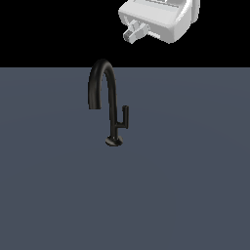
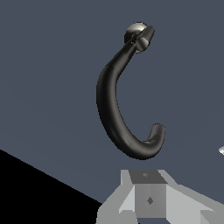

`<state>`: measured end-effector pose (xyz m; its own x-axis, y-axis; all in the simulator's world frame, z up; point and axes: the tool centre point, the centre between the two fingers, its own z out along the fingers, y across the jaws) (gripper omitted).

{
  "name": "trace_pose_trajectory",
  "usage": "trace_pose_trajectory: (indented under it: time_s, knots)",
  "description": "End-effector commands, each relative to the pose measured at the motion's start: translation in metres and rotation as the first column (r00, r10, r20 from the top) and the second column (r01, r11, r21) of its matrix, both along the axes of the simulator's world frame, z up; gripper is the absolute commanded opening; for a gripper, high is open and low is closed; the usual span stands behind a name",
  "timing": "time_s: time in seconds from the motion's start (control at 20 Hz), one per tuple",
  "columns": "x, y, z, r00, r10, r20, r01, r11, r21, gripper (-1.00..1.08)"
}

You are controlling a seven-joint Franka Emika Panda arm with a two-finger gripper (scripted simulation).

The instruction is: Turn on the faucet by rotating a designated handle.

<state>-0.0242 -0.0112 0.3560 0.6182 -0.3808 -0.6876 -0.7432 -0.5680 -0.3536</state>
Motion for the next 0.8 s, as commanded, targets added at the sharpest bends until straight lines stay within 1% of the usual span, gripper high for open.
trace_pose_trajectory:
  time_s: [0.0,0.2,0.35,0.55,0.75]
  knots:
    - [0.013,-0.003,-0.015,0.998,-0.053,-0.047,0.055,0.997,0.052,-1.00]
    - [0.031,-0.007,-0.041,0.983,-0.132,-0.129,0.149,0.980,0.130,-1.00]
    - [0.044,-0.009,-0.062,0.963,-0.186,-0.194,0.222,0.958,0.184,-1.00]
    - [0.059,-0.012,-0.091,0.925,-0.250,-0.286,0.323,0.914,0.246,-1.00]
    - [0.071,-0.012,-0.123,0.873,-0.303,-0.382,0.426,0.855,0.297,-1.00]
